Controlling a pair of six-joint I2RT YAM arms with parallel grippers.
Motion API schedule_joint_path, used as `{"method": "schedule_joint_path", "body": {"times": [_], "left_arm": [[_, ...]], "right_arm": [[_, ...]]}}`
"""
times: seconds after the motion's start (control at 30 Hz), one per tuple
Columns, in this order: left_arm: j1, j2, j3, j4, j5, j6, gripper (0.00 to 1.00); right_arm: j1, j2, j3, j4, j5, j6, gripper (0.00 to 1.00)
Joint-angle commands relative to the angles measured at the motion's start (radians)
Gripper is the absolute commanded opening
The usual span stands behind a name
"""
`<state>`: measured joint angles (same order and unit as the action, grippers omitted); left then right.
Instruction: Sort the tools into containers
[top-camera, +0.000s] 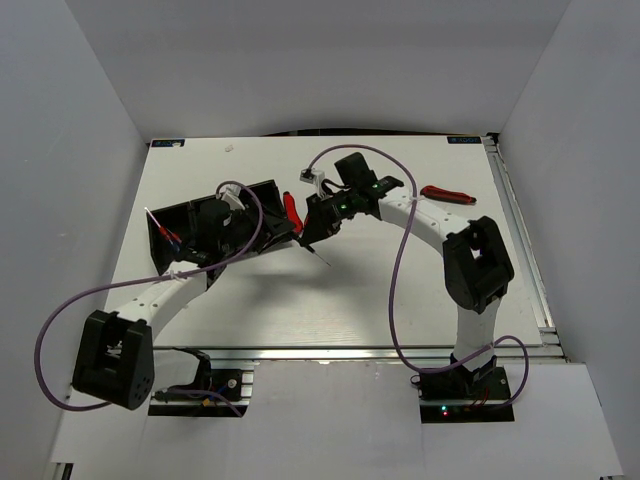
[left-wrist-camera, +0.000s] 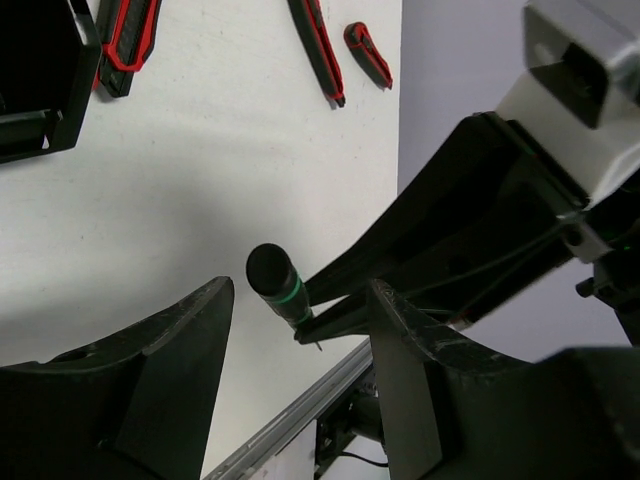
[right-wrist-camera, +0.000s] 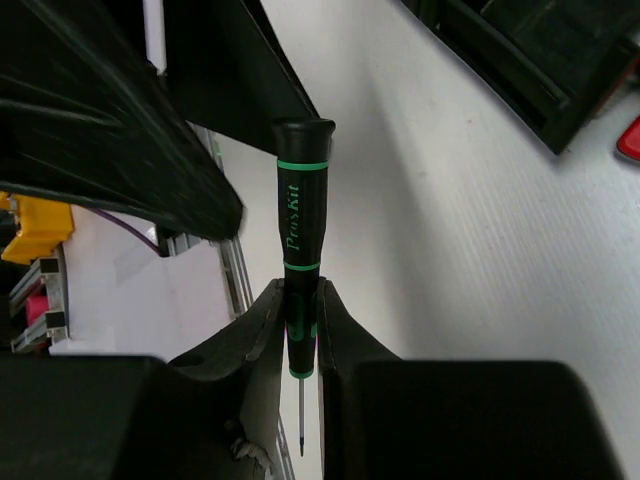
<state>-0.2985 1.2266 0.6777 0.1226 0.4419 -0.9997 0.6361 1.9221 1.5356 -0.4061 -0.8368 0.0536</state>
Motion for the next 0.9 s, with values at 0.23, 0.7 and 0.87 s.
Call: {"method": "schedule_joint_path", "body": {"times": [0.23,0.7,0.87], "left_arm": [[-0.016,0.027,0.045,0.034,-0.012,-0.005,0.60],[-0.017,0.033,0.036,0.060,0.012,-0.010,0.22],[-0.014,0.014,0.078,-0.021,-0.020,0.035,0.00]], "right_arm": [[0.019,-0.061,0.024,0.125,-0.053,0.098,0.02],[0.039,-0.081,0.003,0.142,-0.062,0.066,0.17],[0.039,-0.097,0.006,0.093,-0.024,-0.026,0.89]]}}
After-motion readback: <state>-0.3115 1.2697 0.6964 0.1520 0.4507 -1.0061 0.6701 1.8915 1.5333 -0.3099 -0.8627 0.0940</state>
